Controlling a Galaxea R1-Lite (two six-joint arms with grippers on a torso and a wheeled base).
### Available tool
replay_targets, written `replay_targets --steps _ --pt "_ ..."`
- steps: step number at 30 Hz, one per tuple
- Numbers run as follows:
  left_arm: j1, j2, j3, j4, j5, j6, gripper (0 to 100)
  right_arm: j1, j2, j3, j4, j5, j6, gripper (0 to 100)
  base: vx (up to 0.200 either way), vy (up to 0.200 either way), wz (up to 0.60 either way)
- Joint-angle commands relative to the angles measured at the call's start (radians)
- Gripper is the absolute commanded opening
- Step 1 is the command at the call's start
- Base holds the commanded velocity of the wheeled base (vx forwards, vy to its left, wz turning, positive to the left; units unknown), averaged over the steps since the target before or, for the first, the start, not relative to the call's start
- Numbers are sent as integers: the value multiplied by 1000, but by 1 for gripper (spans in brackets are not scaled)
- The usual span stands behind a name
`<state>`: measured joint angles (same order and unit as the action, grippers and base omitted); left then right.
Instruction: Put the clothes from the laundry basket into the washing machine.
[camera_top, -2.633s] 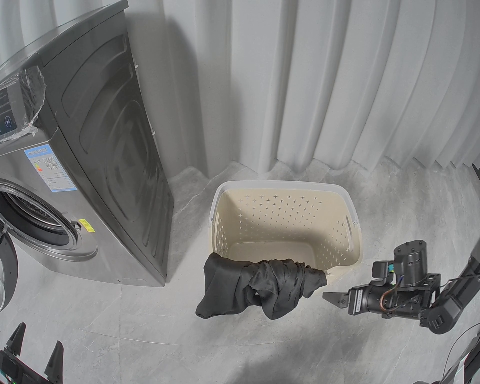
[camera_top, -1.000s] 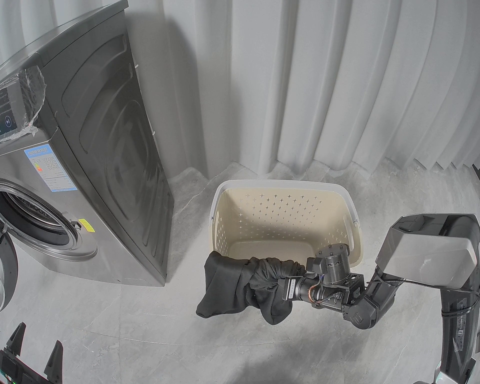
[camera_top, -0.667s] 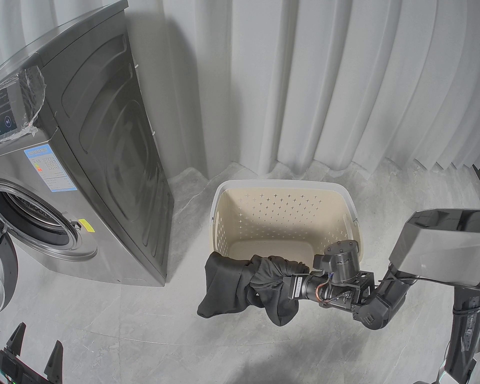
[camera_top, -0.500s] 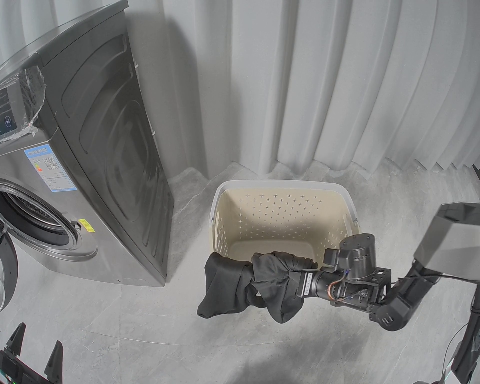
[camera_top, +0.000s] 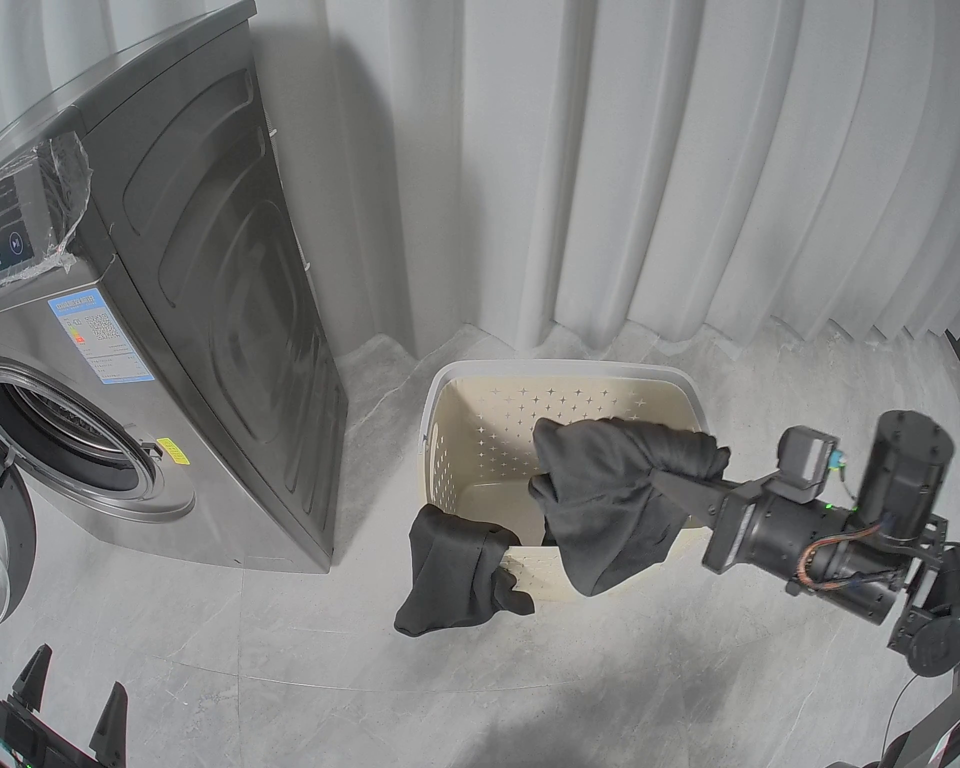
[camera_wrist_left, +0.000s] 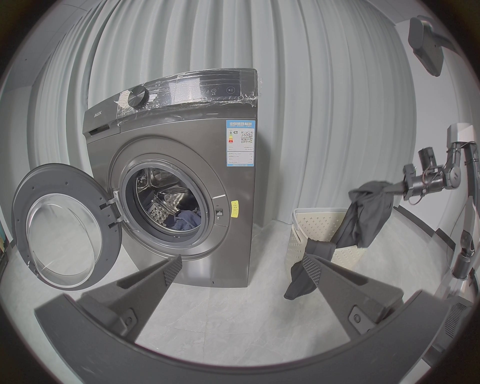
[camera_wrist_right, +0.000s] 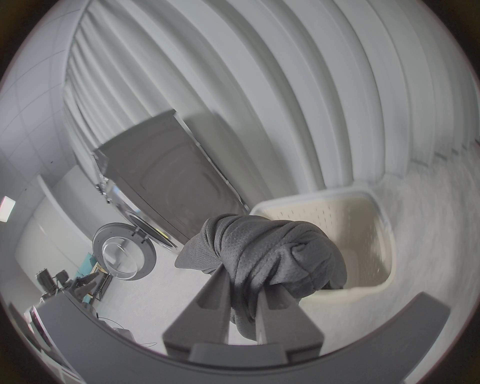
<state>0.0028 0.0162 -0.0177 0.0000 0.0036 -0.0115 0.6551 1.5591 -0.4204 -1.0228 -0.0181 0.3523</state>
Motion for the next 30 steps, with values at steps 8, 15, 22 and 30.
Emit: replay_targets --steps 8,15,22,30 --pt "0 -12 18 0 1 -4 100 24 -229 29 -2 41 -141 0 -150 0 0" --pt "0 -12 16 0 1 -15 100 47 -252 38 -10 56 -144 0 -200 0 0" --pt "0 -10 16 0 1 -13 100 51 -251 38 -68 93 -144 0 -57 0 0" --pt "-1 -10 16 0 3 -18 100 54 -245 32 -71 101 -138 0 0 175 0"
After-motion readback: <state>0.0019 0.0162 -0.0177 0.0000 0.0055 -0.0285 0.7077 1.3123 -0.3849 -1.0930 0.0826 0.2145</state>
